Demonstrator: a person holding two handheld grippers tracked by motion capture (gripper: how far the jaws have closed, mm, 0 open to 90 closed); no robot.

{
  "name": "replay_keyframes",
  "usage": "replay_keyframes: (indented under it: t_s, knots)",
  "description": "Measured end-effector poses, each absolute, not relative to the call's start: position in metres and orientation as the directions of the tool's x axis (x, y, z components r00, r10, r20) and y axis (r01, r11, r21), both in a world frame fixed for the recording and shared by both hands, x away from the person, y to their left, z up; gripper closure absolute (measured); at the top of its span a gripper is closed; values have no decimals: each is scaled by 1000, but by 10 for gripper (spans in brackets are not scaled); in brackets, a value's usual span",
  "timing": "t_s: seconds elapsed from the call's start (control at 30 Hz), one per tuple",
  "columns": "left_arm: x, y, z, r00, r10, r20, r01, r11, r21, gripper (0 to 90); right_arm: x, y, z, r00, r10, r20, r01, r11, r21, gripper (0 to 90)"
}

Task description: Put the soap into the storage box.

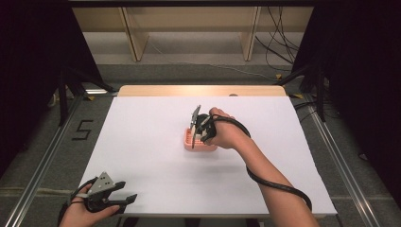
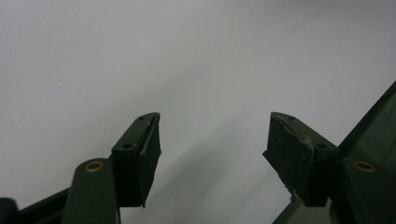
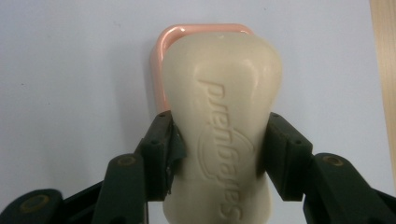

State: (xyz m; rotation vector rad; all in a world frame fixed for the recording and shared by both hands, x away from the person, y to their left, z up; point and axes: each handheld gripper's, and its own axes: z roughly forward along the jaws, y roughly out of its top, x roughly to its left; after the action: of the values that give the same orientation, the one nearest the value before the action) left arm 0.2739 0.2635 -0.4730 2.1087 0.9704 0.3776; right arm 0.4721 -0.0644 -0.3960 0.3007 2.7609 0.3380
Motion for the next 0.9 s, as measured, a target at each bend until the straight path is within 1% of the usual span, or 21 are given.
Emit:
replay_keyframes:
  t_s: [0.2, 0.23, 0.27, 0.3, 0.33, 0.37, 0.4, 0.5, 0.53, 0.57, 0.63, 0.67, 0.73, 0.8, 0.9]
  knots:
    - [274, 264, -473, 666, 745, -47, 516, -413, 750, 346, 474, -63, -397, -918, 248, -308, 163, 948, 275, 504]
    - [274, 264, -473, 666, 744, -47, 515, -414, 750, 346, 477, -63, -397, -921, 220, -322, 128, 950, 283, 504]
    - [274, 264, -473, 665, 745, -47, 516, -413, 750, 346, 475, -63, -397, -917, 245, -313, 160, 948, 275, 505]
    - [274, 264, -473, 665, 745, -48, 517, -413, 750, 346, 475, -63, -397, -916, 250, -314, 165, 948, 273, 505]
    - [274, 264, -473, 666, 745, -48, 517, -413, 750, 346, 480, -65, -396, -920, 202, -335, 114, 957, 265, 505]
    - [274, 263, -473, 666, 745, -49, 517, -413, 750, 346, 480, -65, -396, -920, 209, -331, 122, 957, 265, 505]
    - [274, 264, -473, 666, 744, -48, 517, -414, 750, 346, 477, -63, -396, -917, 251, -310, 166, 947, 275, 505]
    - [274, 264, -473, 666, 744, -48, 516, -413, 750, 346, 480, -62, -397, -917, 230, -325, 139, 950, 280, 504]
    - [274, 264, -473, 666, 744, -47, 516, -414, 750, 346, 479, -62, -397, -916, 248, -315, 162, 948, 275, 504]
    - [274, 264, -473, 666, 744, -48, 516, -414, 750, 346, 479, -62, -398, -915, 248, -317, 162, 948, 273, 505]
    - [274, 264, -473, 666, 744, -48, 516, -413, 751, 346, 481, -61, -399, -918, 223, -328, 132, 952, 277, 505]
    - [274, 264, -473, 667, 744, -47, 515, -414, 750, 346, 480, -61, -399, -917, 247, -314, 164, 949, 271, 504]
    - [274, 264, -473, 666, 744, -48, 516, -414, 750, 346, 481, -60, -399, -918, 230, -322, 145, 952, 268, 504]
    - [274, 264, -473, 666, 744, -48, 516, -414, 750, 346, 481, -60, -400, -916, 248, -316, 163, 949, 271, 504]
    - [274, 264, -473, 666, 744, -47, 515, -414, 750, 346, 482, -60, -400, -915, 248, -319, 164, 950, 267, 505]
